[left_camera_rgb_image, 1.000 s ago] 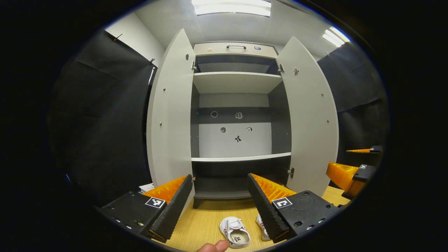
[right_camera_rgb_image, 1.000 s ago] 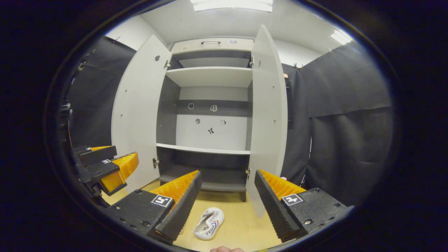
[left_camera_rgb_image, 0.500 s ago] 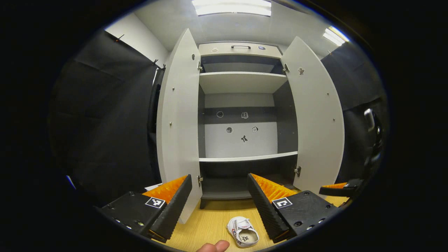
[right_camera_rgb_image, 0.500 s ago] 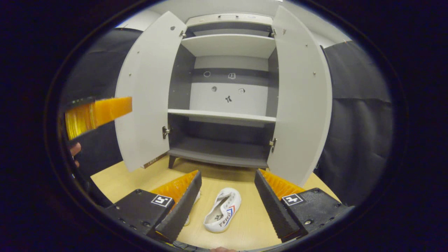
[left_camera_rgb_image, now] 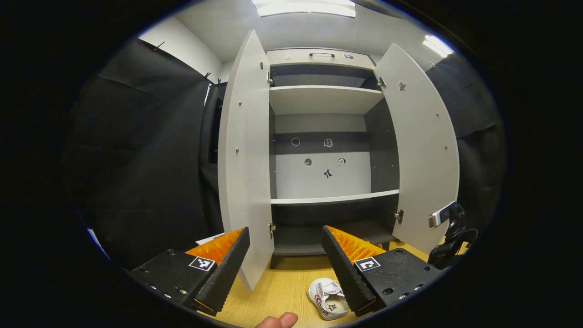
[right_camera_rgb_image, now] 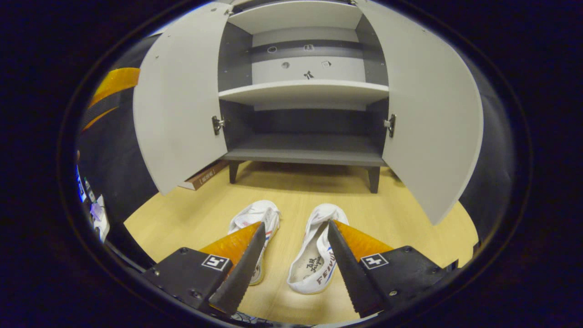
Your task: Grab one shoe with the right hand and put it into the shoe cabinet, grab the other shoe with the left hand and put it into the shoe cabinet; then close the right door with the right hand and the left door with the left hand.
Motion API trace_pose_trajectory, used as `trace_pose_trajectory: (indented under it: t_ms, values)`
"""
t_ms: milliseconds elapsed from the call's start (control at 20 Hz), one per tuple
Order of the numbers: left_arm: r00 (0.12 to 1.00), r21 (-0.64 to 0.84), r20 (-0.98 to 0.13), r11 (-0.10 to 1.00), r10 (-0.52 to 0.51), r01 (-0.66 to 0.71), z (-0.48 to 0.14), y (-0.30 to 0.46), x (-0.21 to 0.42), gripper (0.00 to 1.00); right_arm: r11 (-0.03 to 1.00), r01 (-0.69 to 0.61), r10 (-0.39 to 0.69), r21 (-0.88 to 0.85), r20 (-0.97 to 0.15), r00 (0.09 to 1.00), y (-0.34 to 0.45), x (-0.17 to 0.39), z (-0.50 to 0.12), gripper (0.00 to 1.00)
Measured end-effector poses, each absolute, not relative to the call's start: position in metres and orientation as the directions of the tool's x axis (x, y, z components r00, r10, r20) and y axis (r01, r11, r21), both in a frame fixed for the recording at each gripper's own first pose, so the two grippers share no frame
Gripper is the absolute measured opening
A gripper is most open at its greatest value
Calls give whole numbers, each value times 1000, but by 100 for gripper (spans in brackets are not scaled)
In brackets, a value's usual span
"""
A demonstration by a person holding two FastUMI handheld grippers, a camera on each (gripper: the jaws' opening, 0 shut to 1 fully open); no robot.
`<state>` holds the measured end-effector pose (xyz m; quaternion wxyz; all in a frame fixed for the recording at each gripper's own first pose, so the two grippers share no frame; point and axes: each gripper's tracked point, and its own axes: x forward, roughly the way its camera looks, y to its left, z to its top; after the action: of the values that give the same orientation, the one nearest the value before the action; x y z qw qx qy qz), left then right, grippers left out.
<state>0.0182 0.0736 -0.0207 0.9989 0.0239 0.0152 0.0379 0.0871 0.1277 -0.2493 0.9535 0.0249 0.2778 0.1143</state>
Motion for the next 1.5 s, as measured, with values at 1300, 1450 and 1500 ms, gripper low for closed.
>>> trace_pose_trajectory:
  t_ms: [1300,1450,1500]
  values:
    - [987,7,-151,998,60,-60,-72,81,43,95,989,-143,102,-30,-558,824,121,145,-331,4]
    - [985,9,-168,999,48,-47,-78,77,42,95,985,-170,130,-37,-498,858,117,147,-300,3]
    - [985,10,-166,999,44,-43,-78,75,43,95,983,-178,132,-54,-467,874,113,148,-285,3]
